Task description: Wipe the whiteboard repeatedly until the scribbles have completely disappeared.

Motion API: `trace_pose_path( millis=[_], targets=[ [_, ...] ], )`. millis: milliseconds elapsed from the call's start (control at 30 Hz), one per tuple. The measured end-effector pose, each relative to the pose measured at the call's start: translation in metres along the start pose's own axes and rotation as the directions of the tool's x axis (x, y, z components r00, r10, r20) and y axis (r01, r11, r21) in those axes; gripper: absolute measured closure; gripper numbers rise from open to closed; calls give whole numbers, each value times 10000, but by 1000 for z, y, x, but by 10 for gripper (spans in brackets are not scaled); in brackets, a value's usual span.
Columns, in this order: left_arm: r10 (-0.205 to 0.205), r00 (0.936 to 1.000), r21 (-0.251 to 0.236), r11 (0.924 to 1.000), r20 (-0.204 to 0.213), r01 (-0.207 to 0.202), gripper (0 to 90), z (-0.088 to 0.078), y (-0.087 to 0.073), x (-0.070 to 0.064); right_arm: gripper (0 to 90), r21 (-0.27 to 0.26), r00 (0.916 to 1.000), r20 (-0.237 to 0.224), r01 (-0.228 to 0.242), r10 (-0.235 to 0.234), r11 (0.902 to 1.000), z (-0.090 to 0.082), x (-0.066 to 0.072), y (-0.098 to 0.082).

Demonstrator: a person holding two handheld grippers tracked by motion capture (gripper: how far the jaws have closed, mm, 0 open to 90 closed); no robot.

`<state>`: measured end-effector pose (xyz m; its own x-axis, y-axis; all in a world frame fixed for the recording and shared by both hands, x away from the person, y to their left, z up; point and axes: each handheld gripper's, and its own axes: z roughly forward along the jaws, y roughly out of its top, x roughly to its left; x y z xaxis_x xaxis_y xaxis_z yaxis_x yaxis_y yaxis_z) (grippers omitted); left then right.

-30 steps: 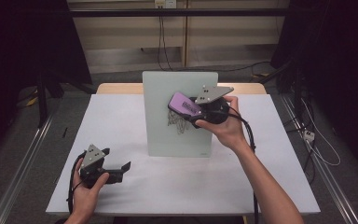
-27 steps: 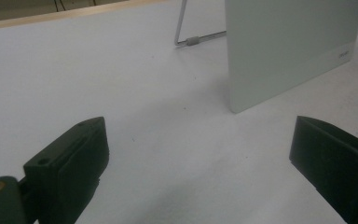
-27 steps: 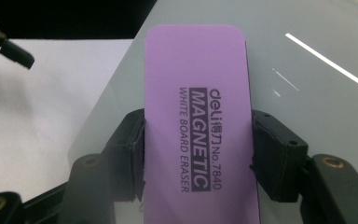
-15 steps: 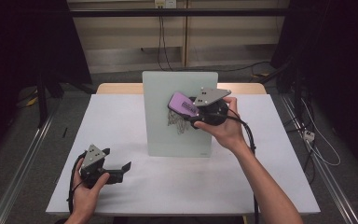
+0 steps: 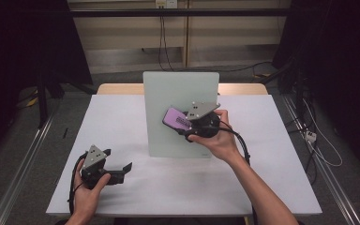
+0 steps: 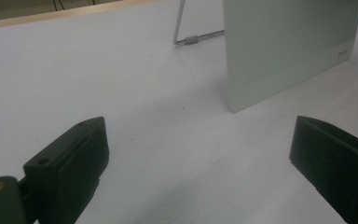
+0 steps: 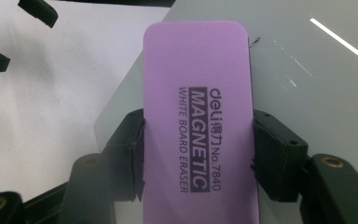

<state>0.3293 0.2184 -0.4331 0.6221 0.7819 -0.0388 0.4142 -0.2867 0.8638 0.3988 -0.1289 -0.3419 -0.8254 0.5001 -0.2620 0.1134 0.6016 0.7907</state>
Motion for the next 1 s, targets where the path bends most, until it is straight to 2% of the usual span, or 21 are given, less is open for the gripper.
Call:
trace_pose_path(
  millis=[167, 633, 800, 1000],
  targets=[
    [-21, 10000, 9, 10000, 4, 21, 46, 0, 0, 0, 415, 44, 9999, -155, -14, 14, 10000, 0, -2, 2],
    [-46, 10000, -36, 10000, 27, 46, 46, 0, 0, 0, 415, -672, 9989, 455, -115, 146, 9977, -14, -25, 36],
    [-101, 9999, -66, 9999, 10, 101, 46, -1, 0, 1, 416, -572, 9991, 424, -14, 38, 9984, -11, -22, 33],
    [-60, 10000, -113, 9999, -31, 59, 46, -1, 0, 0, 416, -185, 9993, 277, 267, -262, 9995, -2, -9, 22]
  ],
)
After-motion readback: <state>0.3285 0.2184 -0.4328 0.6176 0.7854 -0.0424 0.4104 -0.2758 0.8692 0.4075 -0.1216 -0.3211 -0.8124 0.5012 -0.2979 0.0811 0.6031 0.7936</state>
